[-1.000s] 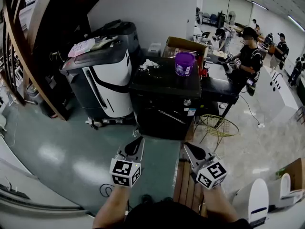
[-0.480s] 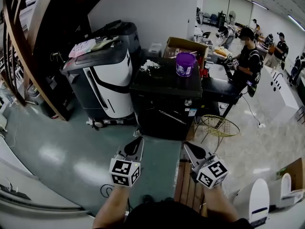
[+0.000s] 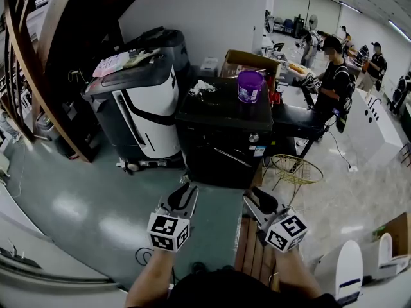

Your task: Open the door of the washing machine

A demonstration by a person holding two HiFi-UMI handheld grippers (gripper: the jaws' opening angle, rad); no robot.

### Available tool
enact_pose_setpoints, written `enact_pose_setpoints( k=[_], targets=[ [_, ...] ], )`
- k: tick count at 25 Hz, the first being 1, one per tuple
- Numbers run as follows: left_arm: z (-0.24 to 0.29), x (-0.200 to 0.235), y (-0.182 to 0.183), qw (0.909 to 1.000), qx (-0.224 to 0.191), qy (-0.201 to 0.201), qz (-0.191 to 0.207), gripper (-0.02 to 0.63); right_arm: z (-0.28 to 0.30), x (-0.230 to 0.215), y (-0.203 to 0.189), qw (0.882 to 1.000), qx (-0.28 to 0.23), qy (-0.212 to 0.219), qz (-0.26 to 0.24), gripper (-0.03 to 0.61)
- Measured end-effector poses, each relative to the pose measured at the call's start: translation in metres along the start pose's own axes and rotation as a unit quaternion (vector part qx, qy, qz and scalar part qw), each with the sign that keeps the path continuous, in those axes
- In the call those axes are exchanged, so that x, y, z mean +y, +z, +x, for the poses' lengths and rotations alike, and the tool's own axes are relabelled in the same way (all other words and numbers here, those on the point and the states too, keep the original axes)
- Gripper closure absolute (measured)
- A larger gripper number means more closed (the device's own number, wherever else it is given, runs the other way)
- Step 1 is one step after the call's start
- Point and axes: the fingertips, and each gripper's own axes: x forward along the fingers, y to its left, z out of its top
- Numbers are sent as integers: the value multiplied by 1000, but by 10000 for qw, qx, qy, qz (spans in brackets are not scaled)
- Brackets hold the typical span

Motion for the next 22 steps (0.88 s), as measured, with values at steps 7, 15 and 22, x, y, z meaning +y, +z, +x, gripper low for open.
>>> enact_pose_setpoints(
  k=[7, 15, 22],
  targets=[
    [0, 2, 2, 10000, -31, 7, -42, 435, 3, 1, -3, 9998, 87, 105, 152, 263],
    [0, 4, -5, 9998, 86, 10, -157, 324, 7, 9, -9, 9990, 231, 336, 179, 122],
    [3, 1, -5, 9998, 65, -80, -176, 214, 12, 11, -14, 9988, 314, 369, 121, 24]
  ],
)
